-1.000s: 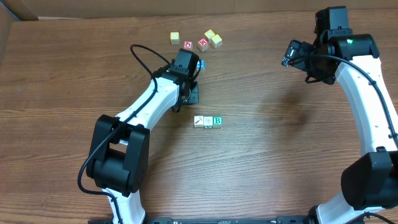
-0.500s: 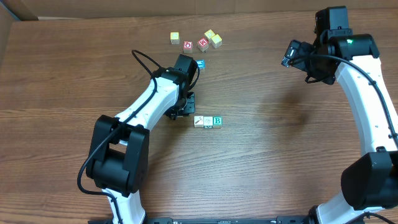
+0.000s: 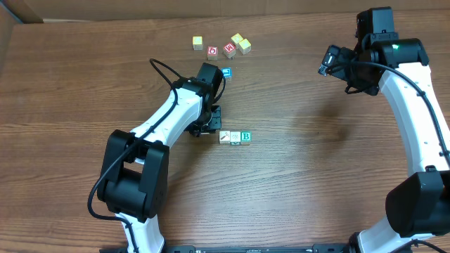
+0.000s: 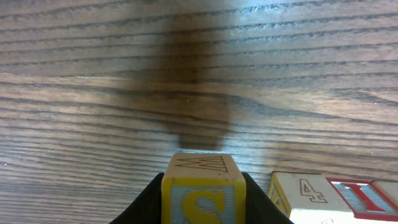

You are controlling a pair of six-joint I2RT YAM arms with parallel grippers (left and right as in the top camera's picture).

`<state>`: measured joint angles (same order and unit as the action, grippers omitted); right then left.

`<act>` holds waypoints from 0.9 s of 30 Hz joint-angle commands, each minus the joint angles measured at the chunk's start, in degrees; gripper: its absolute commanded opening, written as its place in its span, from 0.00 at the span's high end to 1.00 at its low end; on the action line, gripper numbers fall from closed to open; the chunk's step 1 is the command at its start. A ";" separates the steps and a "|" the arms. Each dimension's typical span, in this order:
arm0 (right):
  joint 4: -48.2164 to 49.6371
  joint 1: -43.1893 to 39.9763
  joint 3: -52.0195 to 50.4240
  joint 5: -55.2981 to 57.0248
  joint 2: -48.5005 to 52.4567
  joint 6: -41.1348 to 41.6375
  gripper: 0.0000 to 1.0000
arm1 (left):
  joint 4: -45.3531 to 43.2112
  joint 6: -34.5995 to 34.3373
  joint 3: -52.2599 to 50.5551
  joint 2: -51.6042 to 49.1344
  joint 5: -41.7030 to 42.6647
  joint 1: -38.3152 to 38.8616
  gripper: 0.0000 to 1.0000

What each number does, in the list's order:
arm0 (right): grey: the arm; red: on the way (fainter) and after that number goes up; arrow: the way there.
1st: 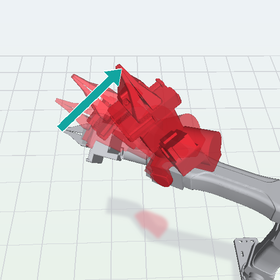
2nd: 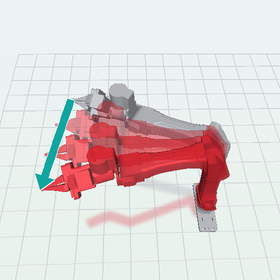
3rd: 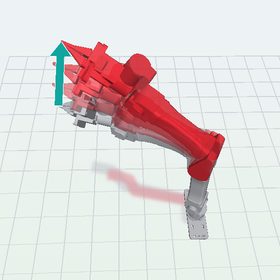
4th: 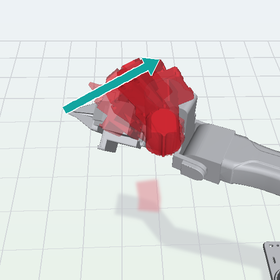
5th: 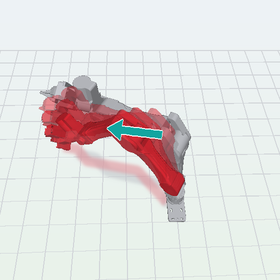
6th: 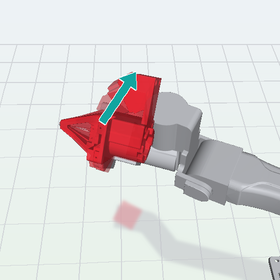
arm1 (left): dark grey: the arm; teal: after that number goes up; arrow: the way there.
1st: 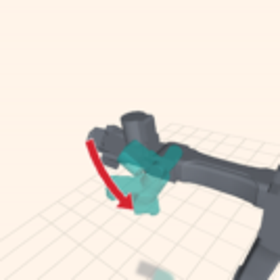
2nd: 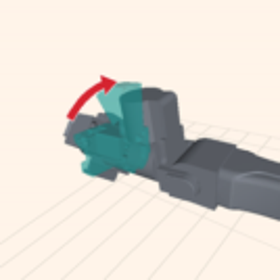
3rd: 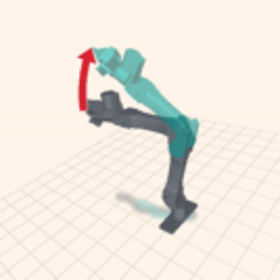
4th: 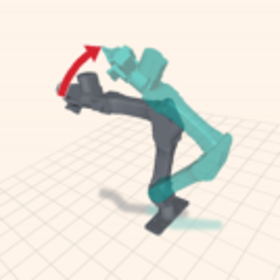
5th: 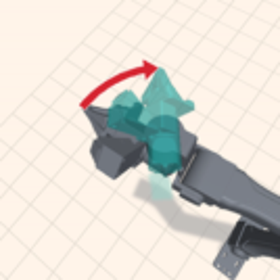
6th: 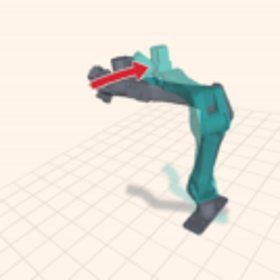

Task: Flip 4 blocks
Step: 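Set the block at the left end of the center row and release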

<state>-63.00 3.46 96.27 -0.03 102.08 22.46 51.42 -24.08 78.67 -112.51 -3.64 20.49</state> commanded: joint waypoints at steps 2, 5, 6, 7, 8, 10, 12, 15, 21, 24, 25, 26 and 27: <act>0.31 -0.02 0.09 -0.02 -0.70 0.28 0.00 | 0.87 -1.51 -0.66 1.60 0.66 -0.20 0.73; 0.33 -0.02 0.09 -0.02 -0.70 0.28 0.00 | 0.85 -1.73 -0.74 1.60 0.68 -0.20 0.72; 0.31 -0.02 0.09 -0.02 -0.70 0.28 0.00 | 0.87 -1.70 -0.74 1.60 0.70 -0.20 0.72; 0.31 -0.02 0.09 -0.02 -0.70 0.28 0.00 | 0.87 -1.70 -0.74 1.60 0.68 -0.20 0.72; 0.31 -0.02 0.09 -0.02 -0.70 0.28 0.00 | 0.92 -1.70 -0.74 1.60 0.72 -0.20 0.71; 0.31 -0.02 0.09 -0.02 -0.70 0.28 0.00 | 1.05 -1.75 -0.74 1.60 0.72 -0.20 0.72; 0.31 -0.02 0.09 -0.02 -0.70 0.28 0.00 | 1.09 -1.90 -0.74 1.60 0.79 -0.17 0.72; 0.31 -0.02 0.09 -0.02 -0.70 0.28 0.00 | 0.44 -1.88 -0.74 1.60 0.55 -0.20 0.69; 0.31 -0.02 0.09 -0.02 -0.70 0.28 0.00 | -1.64 -1.81 2.47 1.64 2.32 -1.84 0.67; 0.31 -0.02 0.09 -0.02 -0.70 0.28 0.00 | 0.26 -1.64 5.92 1.64 1.40 -2.91 0.66; 0.33 -0.02 0.09 -0.02 -0.70 0.28 0.00 | 0.57 -1.66 6.54 1.64 1.14 -3.23 0.66; 0.31 -0.02 0.09 -0.02 -0.70 0.28 0.00 | 0.66 -1.64 6.91 1.64 1.07 -3.58 0.66; 0.31 -0.02 0.09 -0.02 -0.70 0.28 0.00 | 0.63 -1.66 6.95 1.64 0.85 -3.89 0.66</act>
<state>-62.96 3.46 96.27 -0.03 102.08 22.50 51.75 -25.34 83.24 -112.51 -2.37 17.78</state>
